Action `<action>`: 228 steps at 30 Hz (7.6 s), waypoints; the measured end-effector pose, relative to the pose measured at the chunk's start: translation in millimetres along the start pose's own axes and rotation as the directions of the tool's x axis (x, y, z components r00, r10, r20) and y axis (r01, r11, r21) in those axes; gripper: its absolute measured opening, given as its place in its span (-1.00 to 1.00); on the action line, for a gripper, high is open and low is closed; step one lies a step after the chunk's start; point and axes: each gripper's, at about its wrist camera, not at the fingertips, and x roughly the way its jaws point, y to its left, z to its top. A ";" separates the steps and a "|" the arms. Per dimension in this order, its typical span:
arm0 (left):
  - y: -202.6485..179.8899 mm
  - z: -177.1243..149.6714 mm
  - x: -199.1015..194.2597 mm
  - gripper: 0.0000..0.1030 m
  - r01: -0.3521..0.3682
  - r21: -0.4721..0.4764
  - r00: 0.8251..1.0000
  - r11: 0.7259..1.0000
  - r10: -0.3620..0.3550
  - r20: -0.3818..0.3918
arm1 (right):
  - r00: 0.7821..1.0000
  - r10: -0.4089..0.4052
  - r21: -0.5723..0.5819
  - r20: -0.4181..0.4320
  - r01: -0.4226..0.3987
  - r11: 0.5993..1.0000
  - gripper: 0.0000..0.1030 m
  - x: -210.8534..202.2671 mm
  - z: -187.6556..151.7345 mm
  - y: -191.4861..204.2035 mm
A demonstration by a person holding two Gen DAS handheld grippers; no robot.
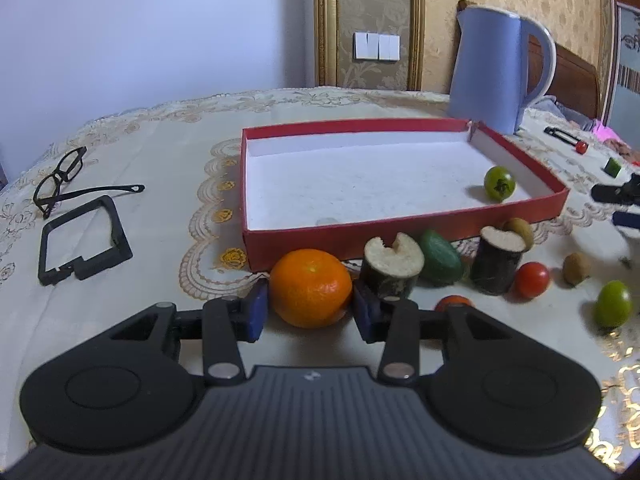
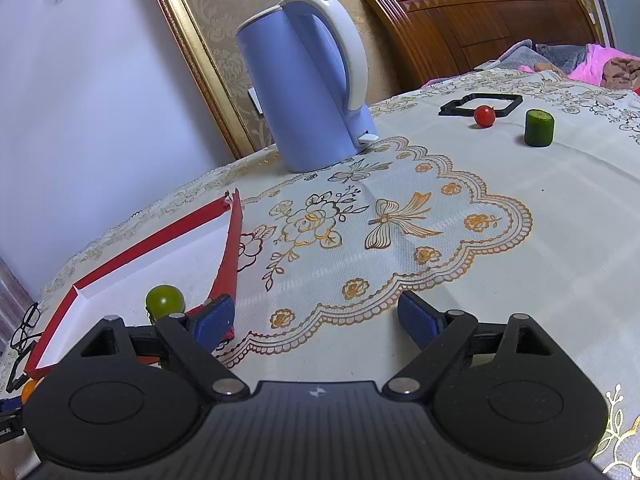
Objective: Organize fruits
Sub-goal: 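Grasp the orange with the left gripper, then carry the orange into the tray and open the left gripper, then grasp the second green tomato with the right gripper, then place the green tomato in the tray beside the first one, release, then grasp a red cherry tomato with the left gripper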
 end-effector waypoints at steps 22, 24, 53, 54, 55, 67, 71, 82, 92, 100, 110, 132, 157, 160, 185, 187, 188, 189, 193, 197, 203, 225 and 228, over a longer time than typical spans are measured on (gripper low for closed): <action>-2.7 65.7 68.6 -0.23 -0.116 -0.073 0.993 0.991 0.117 0.008 | 1.000 0.000 0.000 0.001 0.000 1.000 0.73 0.2 0.0 -0.2; -3.7 64.7 74.8 -0.23 -0.132 -0.070 0.991 0.989 0.132 -0.002 | 1.000 -0.001 -0.001 0.001 0.001 1.000 0.73 0.3 -0.1 -0.2; -7.2 8.0 -33.0 0.55 -0.022 -0.111 0.995 0.994 0.032 0.091 | 1.000 -0.003 -0.004 0.000 0.003 1.000 0.74 0.7 -0.4 -0.2; -8.5 3.4 -35.0 0.55 -0.004 -0.106 0.997 0.994 0.013 0.078 | 1.000 -0.004 -0.005 0.000 0.004 1.000 0.74 0.7 -0.4 -0.2; -10.4 -0.7 -36.1 0.55 0.007 -0.099 0.998 0.995 -0.001 0.064 | 1.000 -0.005 -0.006 -0.001 0.005 1.000 0.74 0.6 -0.5 -0.2; -5.0 -19.8 -15.8 0.62 -0.076 -0.136 0.997 0.988 0.073 -0.024 | 1.000 -0.010 -0.009 0.001 0.010 1.000 0.75 -0.3 -1.1 0.3; -9.7 -21.7 -13.4 0.74 -0.087 -0.101 0.996 0.991 0.085 -0.020 | 0.999 0.036 -0.052 -0.027 -0.038 0.998 0.76 -13.6 -9.9 6.5; -4.4 -15.7 -1.5 1.00 -0.136 -0.100 0.990 0.986 0.132 -0.050 | 0.990 0.107 -0.237 -0.093 -0.127 0.963 0.76 -54.8 -44.3 53.4; -0.8 -15.4 1.3 1.00 -0.125 -0.112 0.992 0.986 0.120 -0.049 | 0.986 0.150 -0.451 -0.070 -0.166 0.877 0.75 -77.6 -73.5 107.8; -0.2 -15.8 1.5 1.00 -0.128 -0.107 0.991 0.986 0.123 -0.051 | 0.990 0.108 -0.497 -0.089 -0.138 0.857 0.13 -67.8 -84.4 117.0; -0.9 -15.9 1.3 1.00 -0.126 -0.108 0.991 0.986 0.121 -0.050 | 0.990 0.079 -0.500 -0.114 -0.126 0.857 -0.35 -56.6 -92.7 117.8; -1.2 -16.7 0.9 1.00 -0.125 -0.108 0.991 0.986 0.121 -0.049 | 0.998 -0.025 -0.504 0.065 0.055 0.862 -0.36 29.1 2.8 134.4; -1.6 -16.4 1.0 1.00 -0.126 -0.106 0.991 0.986 0.121 -0.050 | 0.999 0.001 -0.453 0.039 0.017 0.892 0.53 39.2 6.7 122.2; -1.4 -16.4 1.0 1.00 -0.126 -0.107 0.991 0.986 0.121 -0.050 | 0.997 0.011 -0.462 0.072 0.023 0.886 0.55 7.0 -4.2 110.0; -46.5 -23.1 -30.4 1.00 0.059 -0.066 0.997 0.996 -0.056 0.055 | 0.986 -0.150 -0.314 -0.071 0.121 0.942 0.62 12.6 -16.3 55.9; -48.8 -22.2 -27.3 0.98 0.067 -0.078 0.997 0.995 -0.064 0.046 | 0.984 -0.163 -0.331 -0.073 0.130 0.935 0.63 14.6 -16.7 58.2; -49.8 -21.3 -25.0 0.91 0.075 -0.082 0.997 0.994 -0.072 0.037 | 0.984 -0.164 -0.334 -0.074 0.131 0.933 0.64 14.6 -16.9 58.5; -50.8 -21.2 -23.1 0.78 0.077 -0.083 0.997 0.994 -0.074 0.030 | 0.984 -0.165 -0.335 -0.074 0.131 0.933 0.64 14.5 -16.9 58.6; -56.6 -22.1 -16.7 0.54 0.044 -0.061 0.999 0.997 -0.043 0.014 | 0.984 -0.164 -0.335 -0.075 0.130 0.933 0.65 14.3 -17.0 59.1; -64.9 -22.9 -15.6 0.08 0.017 -0.014 1.000 1.000 -0.017 0.017 | 0.984 -0.161 -0.332 -0.076 0.127 0.935 0.65 14.3 -16.5 59.4; -69.2 -18.1 -10.7 -0.53 0.023 -0.003 1.000 1.000 -0.023 0.005 | 0.986 -0.150 -0.321 -0.076 0.119 0.939 0.66 13.5 -15.6 57.4; -8.3 41.1 10.8 -0.56 -0.036 -0.154 0.998 0.987 0.043 0.038 | 0.988 -0.139 -0.306 -0.075 0.110 0.946 0.66 13.4 -15.0 55.6; -4.5 45.7 21.6 -0.56 -0.061 -0.148 0.998 0.987 0.065 0.027 | 0.987 -0.141 -0.309 -0.075 0.111 0.945 0.66 13.7 -15.0 56.0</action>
